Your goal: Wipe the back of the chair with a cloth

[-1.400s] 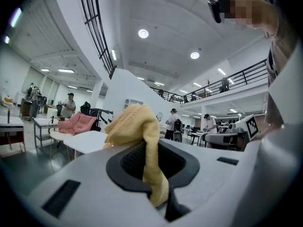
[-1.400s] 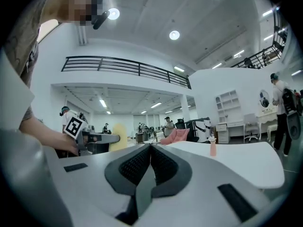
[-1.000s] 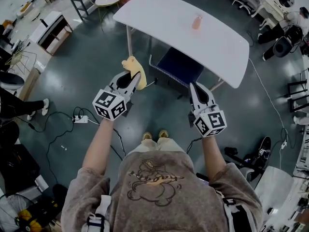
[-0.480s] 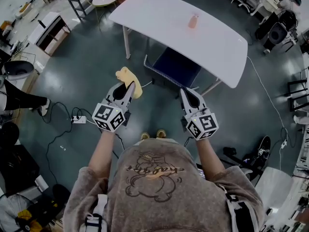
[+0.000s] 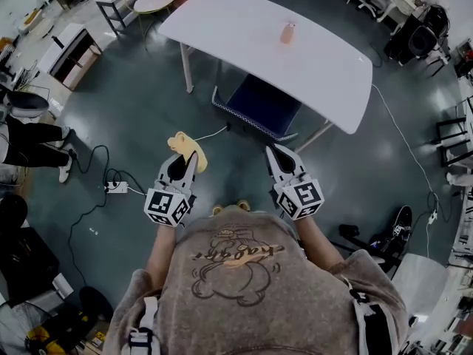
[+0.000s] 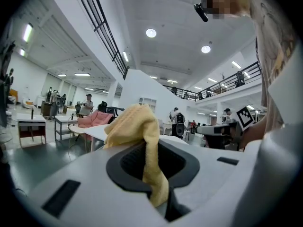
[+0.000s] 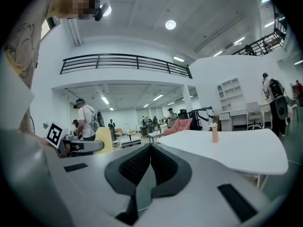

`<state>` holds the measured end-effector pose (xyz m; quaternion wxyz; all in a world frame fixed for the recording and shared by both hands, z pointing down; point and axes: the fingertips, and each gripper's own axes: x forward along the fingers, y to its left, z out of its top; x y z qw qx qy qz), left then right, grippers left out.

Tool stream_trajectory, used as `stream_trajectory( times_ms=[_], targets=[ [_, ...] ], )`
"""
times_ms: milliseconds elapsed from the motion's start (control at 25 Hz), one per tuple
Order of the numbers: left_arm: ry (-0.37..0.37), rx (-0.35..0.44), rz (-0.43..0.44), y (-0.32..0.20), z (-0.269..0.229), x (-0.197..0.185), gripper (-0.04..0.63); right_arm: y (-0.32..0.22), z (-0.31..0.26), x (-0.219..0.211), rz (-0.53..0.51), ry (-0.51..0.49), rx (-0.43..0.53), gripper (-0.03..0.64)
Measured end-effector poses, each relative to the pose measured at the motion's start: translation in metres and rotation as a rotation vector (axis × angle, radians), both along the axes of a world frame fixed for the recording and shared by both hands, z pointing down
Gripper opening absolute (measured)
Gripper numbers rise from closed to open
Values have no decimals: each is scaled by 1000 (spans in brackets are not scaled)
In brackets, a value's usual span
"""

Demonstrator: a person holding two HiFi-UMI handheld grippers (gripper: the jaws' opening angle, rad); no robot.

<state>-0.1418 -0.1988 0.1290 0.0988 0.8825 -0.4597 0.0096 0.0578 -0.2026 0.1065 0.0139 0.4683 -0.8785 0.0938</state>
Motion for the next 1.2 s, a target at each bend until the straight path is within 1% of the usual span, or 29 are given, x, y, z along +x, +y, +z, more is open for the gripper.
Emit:
stream_trajectory(
  times_ms=[160,320,440,560,760,1200],
  targets=[
    [3,2,-40,4,6,-11,51,-1,3,6,13,5,5,25],
    [-17,22,-63,-1,2,-15,51,-7,4,10,19,11,13,25],
    [-30,37,-77,-5,-3,-19,51,-11,5,6,22,13,23,25],
    [-36,44,-82,-8,-9,-19,51,-14,5,-2,21,9,28,25],
    [-24,50,-91,-11,-14,-21,51,-18,3,-13,26,-9,31,25],
    [-23,47,-113,-12,-16,-28,51,-20,7,-18,37,-6,17,25]
  ],
)
